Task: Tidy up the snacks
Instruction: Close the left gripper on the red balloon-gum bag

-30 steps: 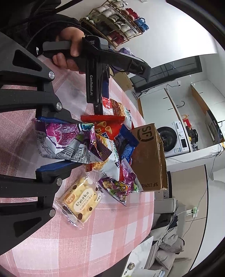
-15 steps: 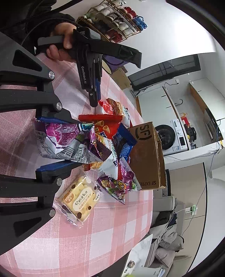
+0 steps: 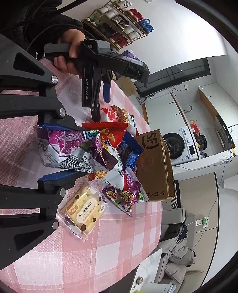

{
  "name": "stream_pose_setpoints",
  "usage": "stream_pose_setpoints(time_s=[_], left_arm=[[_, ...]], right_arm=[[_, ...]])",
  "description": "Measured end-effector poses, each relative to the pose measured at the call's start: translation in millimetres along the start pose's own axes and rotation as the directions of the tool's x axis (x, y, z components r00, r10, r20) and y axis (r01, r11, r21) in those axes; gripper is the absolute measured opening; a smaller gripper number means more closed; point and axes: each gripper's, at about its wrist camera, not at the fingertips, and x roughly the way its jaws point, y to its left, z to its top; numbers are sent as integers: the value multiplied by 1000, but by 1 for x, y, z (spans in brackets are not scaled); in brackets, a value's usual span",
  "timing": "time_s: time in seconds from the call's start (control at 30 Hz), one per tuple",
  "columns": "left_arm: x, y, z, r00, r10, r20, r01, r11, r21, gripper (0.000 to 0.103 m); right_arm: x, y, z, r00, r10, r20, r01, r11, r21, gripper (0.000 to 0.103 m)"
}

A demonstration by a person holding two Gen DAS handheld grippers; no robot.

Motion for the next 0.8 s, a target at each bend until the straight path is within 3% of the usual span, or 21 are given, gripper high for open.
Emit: stream_pose_setpoints(time_s=[0.2, 0.27, 0.4, 0.47, 0.57, 0.8], left_arm=[[11, -1, 12, 1000, -25, 6, 25, 1000, 10, 82], [13, 2, 13, 997, -76, 8, 76, 997, 4, 65], [12, -2, 13, 996, -88, 20, 87, 996, 29, 48], [11, -3, 13, 994, -108, 23, 107, 994, 34, 28], [10, -5, 12, 993, -111, 26, 110, 993, 50, 23], [7, -6, 9, 993, -116, 28, 115, 992, 46, 23]], right_arm=[[1, -2, 0, 1000, 0, -4, 0, 1000, 5, 37], [2, -3, 0, 1000, 1, -6, -1, 1000, 12, 37], [1, -3, 0, 1000, 2, -2, -2, 1000, 14, 37], [1, -4, 0, 1000, 0, -1, 0, 1000, 13, 37], [1, -4, -1, 1000, 1, -4, -1, 1000, 17, 37], [0, -5, 1, 1000, 0, -1, 0, 1000, 21, 37]])
